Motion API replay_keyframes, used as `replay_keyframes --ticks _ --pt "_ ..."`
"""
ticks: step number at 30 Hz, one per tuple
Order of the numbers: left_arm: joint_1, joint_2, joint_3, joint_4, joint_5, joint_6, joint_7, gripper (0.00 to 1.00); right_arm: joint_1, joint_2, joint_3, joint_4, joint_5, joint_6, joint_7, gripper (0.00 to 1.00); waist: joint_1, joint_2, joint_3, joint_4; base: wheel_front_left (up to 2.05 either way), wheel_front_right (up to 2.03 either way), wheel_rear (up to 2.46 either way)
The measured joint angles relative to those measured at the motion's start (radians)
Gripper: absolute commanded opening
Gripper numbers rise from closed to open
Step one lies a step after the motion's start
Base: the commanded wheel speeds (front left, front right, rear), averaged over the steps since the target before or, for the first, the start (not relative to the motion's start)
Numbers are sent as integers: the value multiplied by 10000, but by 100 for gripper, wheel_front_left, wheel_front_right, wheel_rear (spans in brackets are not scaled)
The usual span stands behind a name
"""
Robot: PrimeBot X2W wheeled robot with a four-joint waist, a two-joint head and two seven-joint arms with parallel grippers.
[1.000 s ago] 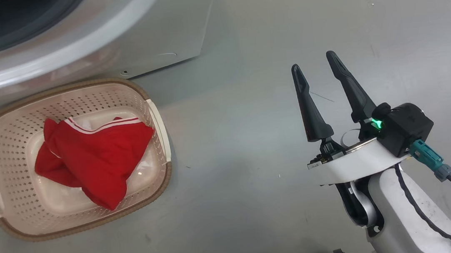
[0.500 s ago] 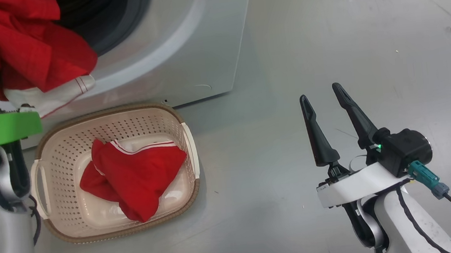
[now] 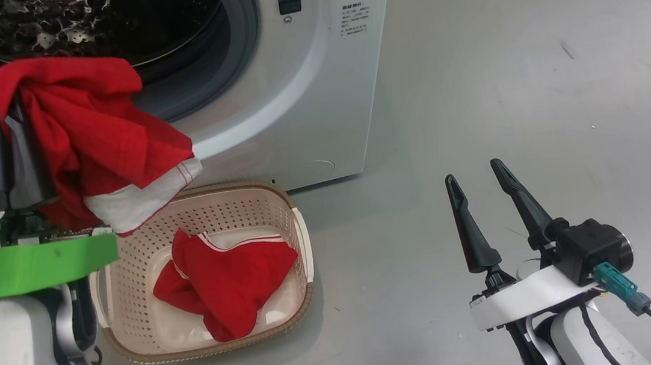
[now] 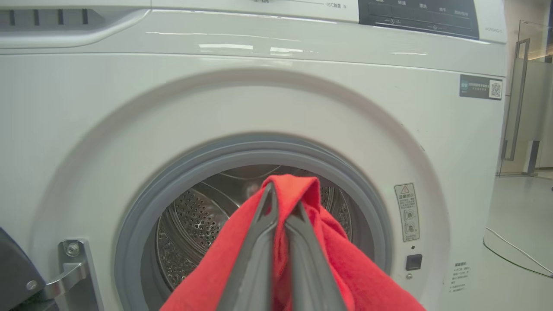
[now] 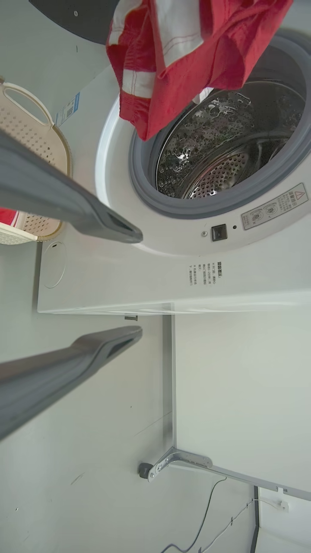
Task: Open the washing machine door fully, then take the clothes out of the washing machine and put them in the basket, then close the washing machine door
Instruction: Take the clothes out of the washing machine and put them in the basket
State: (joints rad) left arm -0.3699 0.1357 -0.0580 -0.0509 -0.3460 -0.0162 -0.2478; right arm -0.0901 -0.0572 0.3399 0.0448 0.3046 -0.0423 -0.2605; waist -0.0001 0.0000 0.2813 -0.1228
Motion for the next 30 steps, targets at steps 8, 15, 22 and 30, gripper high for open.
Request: replay_keyframes --ticks 8,15,22,30 --pt "1100 -113 -40 -433 100 209 0 0 161 -21 13 -213 -130 92 0 100 0 0 -47 203 0 0 0" --pt "1860 -270 -199 -435 125 215 0 0 162 -15 113 -437 -245 148 0 100 0 0 292 189 0 0 0" --pt "2327 -337 -449 265 121 297 0 0 154 -8 201 -736 -261 226 0 100 0 0 890 66 0 0 0" --pt "2314 -474 -568 1693 -117 190 58 0 -15 2 334 -917 -274 244 0 100 0 0 1759 -213 0 0 0"
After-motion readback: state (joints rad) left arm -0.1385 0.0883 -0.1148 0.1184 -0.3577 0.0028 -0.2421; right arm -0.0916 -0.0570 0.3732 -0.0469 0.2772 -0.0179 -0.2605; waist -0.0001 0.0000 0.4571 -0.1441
